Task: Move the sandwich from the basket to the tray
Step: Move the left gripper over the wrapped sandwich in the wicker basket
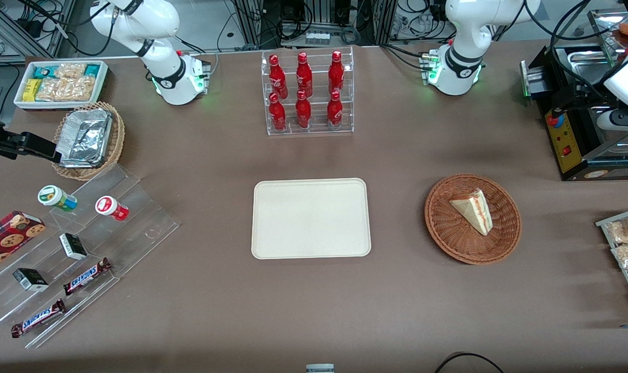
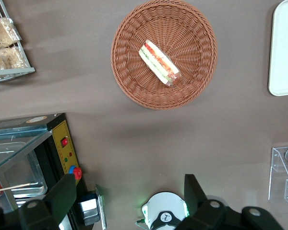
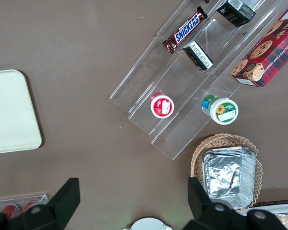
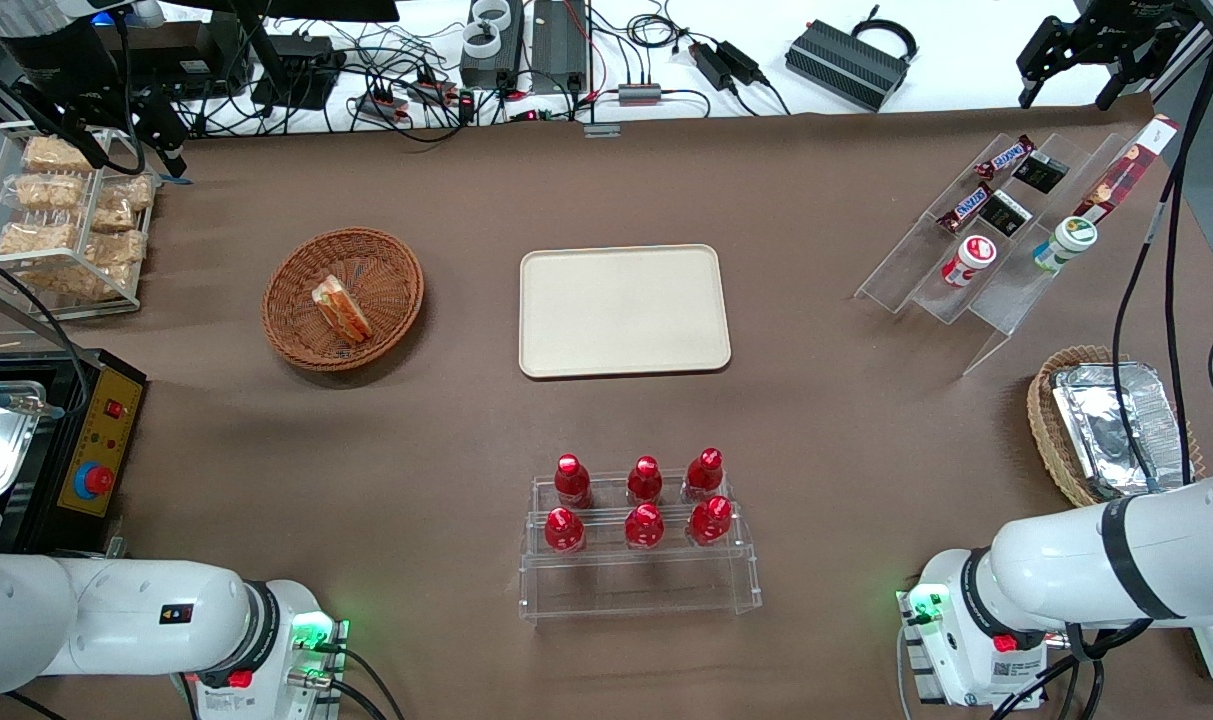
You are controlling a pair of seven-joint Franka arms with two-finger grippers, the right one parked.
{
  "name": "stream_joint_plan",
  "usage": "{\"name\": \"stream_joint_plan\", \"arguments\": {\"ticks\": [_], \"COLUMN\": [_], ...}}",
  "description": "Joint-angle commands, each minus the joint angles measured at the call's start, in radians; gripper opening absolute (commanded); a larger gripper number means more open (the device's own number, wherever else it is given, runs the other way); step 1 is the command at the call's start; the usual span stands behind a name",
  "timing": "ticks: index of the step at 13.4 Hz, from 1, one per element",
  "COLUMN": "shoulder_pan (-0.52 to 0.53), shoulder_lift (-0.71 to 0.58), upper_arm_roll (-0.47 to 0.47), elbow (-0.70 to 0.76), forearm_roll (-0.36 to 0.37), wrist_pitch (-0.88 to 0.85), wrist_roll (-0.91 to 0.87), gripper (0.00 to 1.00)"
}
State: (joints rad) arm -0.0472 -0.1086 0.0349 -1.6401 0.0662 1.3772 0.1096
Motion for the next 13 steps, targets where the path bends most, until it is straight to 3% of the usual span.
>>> {"name": "stream_joint_plan", "arguments": {"ticks": [1,6,13], "shoulder_pan": [0.010,0.006,-0.002], "shoulder_lift": [0.010,0.027,-0.014], "upper_arm_roll": [-0.006,-0.004,-0.004], "elbow": [0.029,-0.004,-0.452], "forearm_roll": [-0.011,0.001,-0.005], "wrist_pitch": [-0.023,0.018,0.550], "wrist_roll": [-0.012,-0.057,-0.569], "gripper": [0.99,0.99,0.99]}}
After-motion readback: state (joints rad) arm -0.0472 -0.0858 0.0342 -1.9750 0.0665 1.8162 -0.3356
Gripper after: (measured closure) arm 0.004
